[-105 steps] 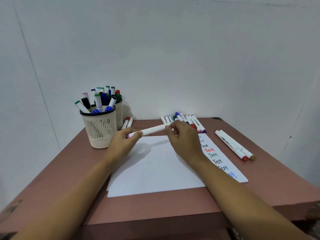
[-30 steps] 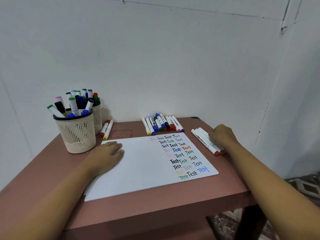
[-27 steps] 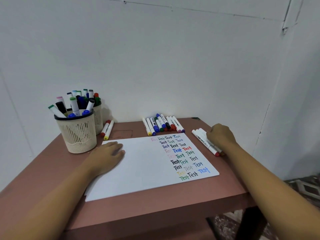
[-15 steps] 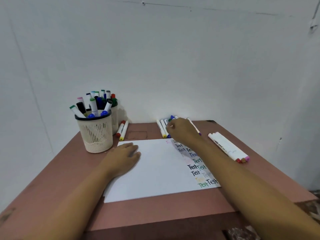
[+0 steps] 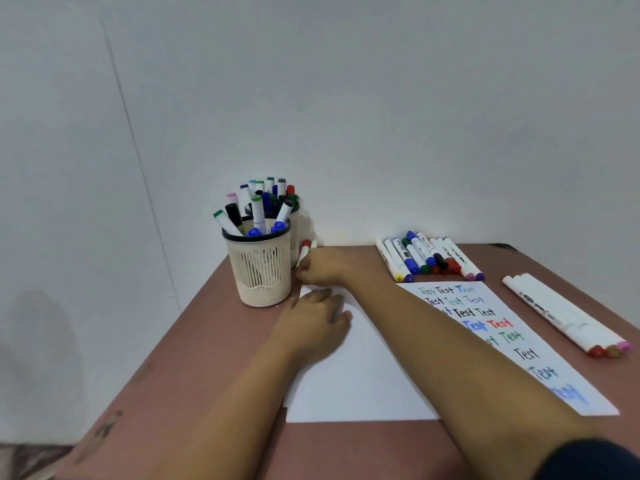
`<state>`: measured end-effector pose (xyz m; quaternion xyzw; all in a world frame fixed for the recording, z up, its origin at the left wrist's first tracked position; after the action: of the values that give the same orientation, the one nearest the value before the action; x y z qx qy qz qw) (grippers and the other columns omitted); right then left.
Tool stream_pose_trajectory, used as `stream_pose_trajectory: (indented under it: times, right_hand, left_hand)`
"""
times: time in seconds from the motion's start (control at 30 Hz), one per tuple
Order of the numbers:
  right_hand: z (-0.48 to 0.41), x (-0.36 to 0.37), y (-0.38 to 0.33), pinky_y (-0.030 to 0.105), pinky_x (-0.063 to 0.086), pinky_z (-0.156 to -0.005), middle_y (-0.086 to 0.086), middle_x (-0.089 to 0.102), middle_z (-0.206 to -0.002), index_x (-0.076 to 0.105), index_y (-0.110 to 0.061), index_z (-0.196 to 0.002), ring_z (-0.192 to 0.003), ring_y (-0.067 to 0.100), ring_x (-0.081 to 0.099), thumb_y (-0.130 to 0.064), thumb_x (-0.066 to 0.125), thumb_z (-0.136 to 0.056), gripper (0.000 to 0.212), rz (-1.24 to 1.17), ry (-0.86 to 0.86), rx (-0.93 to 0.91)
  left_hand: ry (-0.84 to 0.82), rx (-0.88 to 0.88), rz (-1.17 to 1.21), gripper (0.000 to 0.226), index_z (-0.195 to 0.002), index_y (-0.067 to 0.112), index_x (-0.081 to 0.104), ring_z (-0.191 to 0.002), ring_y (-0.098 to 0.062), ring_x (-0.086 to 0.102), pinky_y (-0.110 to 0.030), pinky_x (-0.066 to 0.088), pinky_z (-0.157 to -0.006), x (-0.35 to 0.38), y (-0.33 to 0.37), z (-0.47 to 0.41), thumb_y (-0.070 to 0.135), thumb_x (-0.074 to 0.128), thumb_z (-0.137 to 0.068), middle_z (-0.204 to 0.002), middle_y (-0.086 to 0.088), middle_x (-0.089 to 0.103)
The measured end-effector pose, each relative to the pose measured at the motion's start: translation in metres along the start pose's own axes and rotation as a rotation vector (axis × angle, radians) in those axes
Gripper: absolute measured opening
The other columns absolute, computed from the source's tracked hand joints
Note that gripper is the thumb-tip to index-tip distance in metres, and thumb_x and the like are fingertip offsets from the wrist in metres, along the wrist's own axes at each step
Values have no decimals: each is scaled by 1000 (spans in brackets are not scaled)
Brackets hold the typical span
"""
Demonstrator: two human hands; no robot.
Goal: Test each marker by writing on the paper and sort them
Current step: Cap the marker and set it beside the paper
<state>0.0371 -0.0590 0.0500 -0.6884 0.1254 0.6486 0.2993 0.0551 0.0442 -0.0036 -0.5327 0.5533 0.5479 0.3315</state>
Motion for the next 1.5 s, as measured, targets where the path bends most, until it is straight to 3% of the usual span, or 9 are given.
stream_pose_trajectory:
  times: [0.23,0.37,0.6,0.67,0.73,0.87,0.93,1.1,1.5]
  right_hand:
    - [0,-2,10,22,34,-55,10,63,-94,65,-8,-101,-81,20,50,-27,50,-96,26,-93,114,24]
    - [16,-7,34,24,37,-61,6,65,-104,67,-10,-103,-93,21,57,-21,56,-91,19,-336,336,83]
    - [66,-21,70,14,34,-52,-3,56,-86,62,-11,-98,-77,14,49,-5,51,-88,16,-652,729,188]
    - [88,-24,76,12,33,-47,-6,52,-74,59,-15,-94,-63,7,47,-6,50,-89,13,-708,761,188]
    - [111,-23,82,13,34,-42,-2,50,-68,56,-18,-88,-51,6,44,-7,51,-90,13,-782,778,191]
    - [149,-18,88,26,40,-56,7,53,-73,55,-19,-84,-60,17,46,-4,49,-92,18,-993,789,185]
    - [160,-13,87,27,41,-55,4,53,-66,56,-16,-85,-56,14,47,-2,49,-93,17,-1098,789,197]
    - [164,-5,84,22,40,-46,2,52,-54,56,-5,-78,-45,12,43,-16,56,-96,21,-1283,754,256]
    - [154,9,71,19,43,-48,1,52,-60,60,-10,-83,-51,9,48,-22,61,-92,15,-1708,414,157]
  left_hand:
    - [30,13,28,28,-114,21,54,-130,-17,36,-41,25,-109,6,-5,-6,28,35,-95,-140,3,45]
    - [80,1,102,27,-88,12,55,-111,-16,48,-36,34,-95,4,-7,-8,23,30,-92,-105,3,57]
    - [106,-9,179,27,-98,12,59,-116,-16,48,-34,35,-96,3,-8,-8,18,33,-96,-112,4,59]
    - [108,-14,193,34,-121,14,58,-127,-16,41,-37,30,-107,1,-7,-6,18,35,-97,-132,3,52]
    - [157,-20,201,37,-129,11,54,-126,-18,43,-37,32,-107,-1,-8,-6,18,37,-97,-135,-1,49]
    - [523,-31,244,19,-94,3,60,-85,-27,54,-41,45,-74,-10,1,-1,14,44,-92,-91,-8,59]
    - [622,75,245,27,-92,3,60,-85,-25,55,-35,45,-71,-12,4,3,25,45,-90,-93,-7,58]
    - [416,273,227,48,-114,16,59,-94,-5,50,-21,40,-81,-8,12,11,51,44,-85,-103,12,51]
    - [426,284,301,19,-106,12,58,-70,0,46,-13,33,-65,-6,26,10,25,47,-97,-73,14,45]
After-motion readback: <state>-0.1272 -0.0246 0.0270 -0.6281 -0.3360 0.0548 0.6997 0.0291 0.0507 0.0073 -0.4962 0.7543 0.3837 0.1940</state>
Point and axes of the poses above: each hand's wrist, its own z-axis away from the middle knuckle, its own x-axis out of the palm, y = z × x, the point moved 1 cm from there along -z, towards the middle knuckle
